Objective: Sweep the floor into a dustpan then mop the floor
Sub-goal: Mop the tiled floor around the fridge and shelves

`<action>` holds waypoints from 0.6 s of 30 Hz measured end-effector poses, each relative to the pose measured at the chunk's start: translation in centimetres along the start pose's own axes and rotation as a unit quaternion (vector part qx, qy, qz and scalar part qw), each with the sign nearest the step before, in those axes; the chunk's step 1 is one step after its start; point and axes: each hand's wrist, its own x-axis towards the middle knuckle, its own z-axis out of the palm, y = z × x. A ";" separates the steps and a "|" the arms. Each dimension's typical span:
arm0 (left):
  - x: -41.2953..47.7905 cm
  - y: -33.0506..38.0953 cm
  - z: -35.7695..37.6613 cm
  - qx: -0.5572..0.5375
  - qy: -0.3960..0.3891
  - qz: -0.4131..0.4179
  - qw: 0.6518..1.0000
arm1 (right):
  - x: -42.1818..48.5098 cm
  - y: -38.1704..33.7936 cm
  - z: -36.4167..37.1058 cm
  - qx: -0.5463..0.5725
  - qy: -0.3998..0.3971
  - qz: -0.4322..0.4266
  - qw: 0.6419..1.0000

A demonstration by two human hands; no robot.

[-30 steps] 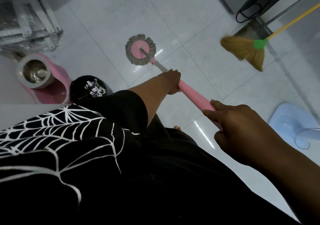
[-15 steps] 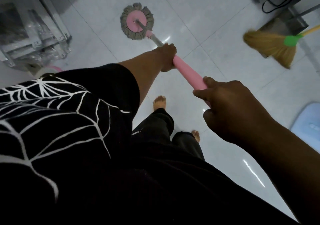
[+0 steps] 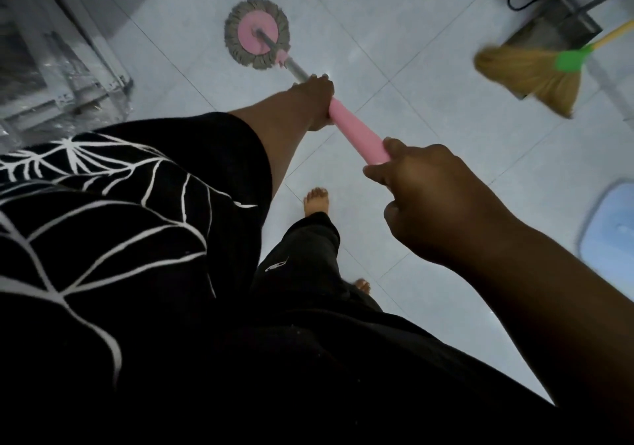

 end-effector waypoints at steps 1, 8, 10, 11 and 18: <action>-0.9 1.0 0.6 0.002 0.000 0.005 1.000 | -1.4 0.1 0.4 -0.006 -0.004 0.002 1.000; -7.9 10.8 7.1 -0.002 -0.026 0.065 0.998 | -14.5 1.6 4.4 0.000 -0.029 0.057 0.998; -10.0 13.7 9.2 -0.006 -0.030 0.084 0.996 | -18.5 1.6 5.4 0.002 -0.036 0.080 0.996; -11.0 15.0 10.3 -0.006 -0.029 0.093 0.995 | -20.5 1.6 5.9 0.005 -0.040 0.091 0.995; -16.0 21.7 15.4 0.008 -0.039 0.157 0.987 | -30.0 1.3 8.3 0.039 -0.046 0.150 0.987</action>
